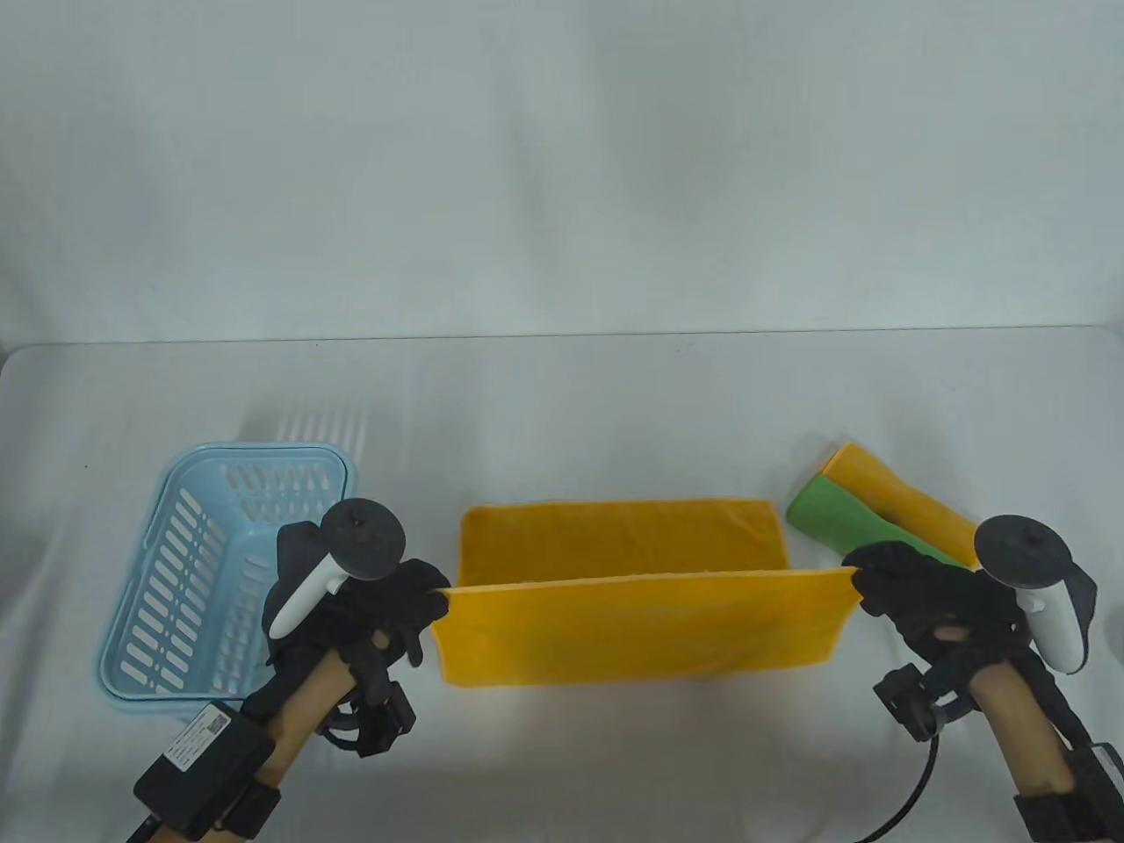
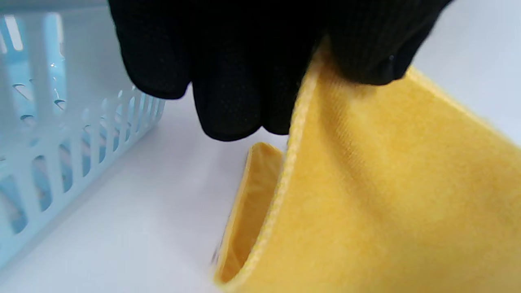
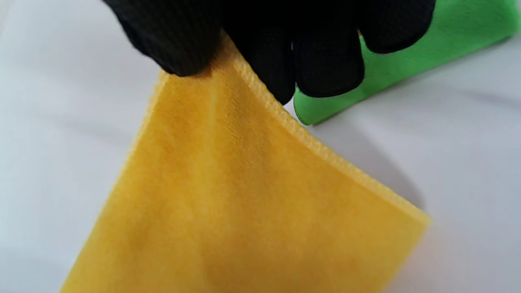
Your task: Roll square towel into towel roll
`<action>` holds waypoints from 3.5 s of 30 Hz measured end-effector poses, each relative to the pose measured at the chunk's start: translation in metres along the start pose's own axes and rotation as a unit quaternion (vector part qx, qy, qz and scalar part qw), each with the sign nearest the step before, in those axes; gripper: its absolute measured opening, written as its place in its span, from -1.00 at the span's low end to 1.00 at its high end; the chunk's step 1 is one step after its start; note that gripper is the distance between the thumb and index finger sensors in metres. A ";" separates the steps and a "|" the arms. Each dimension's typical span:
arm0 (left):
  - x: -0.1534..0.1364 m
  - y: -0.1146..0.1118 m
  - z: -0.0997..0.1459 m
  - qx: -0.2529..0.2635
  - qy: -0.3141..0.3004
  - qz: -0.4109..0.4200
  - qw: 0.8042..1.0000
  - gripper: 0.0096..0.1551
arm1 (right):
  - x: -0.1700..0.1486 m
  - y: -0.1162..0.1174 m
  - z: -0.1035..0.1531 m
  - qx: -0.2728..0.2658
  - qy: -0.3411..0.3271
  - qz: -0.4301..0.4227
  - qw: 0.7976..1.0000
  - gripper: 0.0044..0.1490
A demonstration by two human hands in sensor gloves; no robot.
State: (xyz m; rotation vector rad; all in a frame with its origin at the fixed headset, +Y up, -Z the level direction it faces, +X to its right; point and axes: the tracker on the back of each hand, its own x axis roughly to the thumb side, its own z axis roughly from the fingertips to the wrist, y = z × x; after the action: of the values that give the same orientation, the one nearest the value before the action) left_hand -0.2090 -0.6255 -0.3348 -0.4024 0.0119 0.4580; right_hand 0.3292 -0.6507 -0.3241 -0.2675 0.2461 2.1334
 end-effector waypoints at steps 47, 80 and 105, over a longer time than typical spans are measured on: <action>0.009 -0.049 -0.180 0.100 0.219 -0.092 0.966 -0.17 | 0.021 0.068 -0.142 -0.174 0.186 0.213 0.943 -0.20; 0.044 -0.016 -0.011 0.192 -0.023 -0.074 0.978 -0.02 | 0.098 0.108 -0.021 -0.134 -0.034 0.256 0.957 0.06; 0.001 -0.007 0.061 0.297 -0.098 -0.040 0.949 -0.02 | 0.134 0.345 -0.006 0.159 -0.162 0.350 0.909 0.01</action>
State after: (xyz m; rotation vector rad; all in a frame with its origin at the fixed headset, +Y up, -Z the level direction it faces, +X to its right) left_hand -0.2095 -0.6079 -0.2763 0.2356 -0.0590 0.3912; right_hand -0.0312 -0.7314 -0.3429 0.4352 0.5482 2.7418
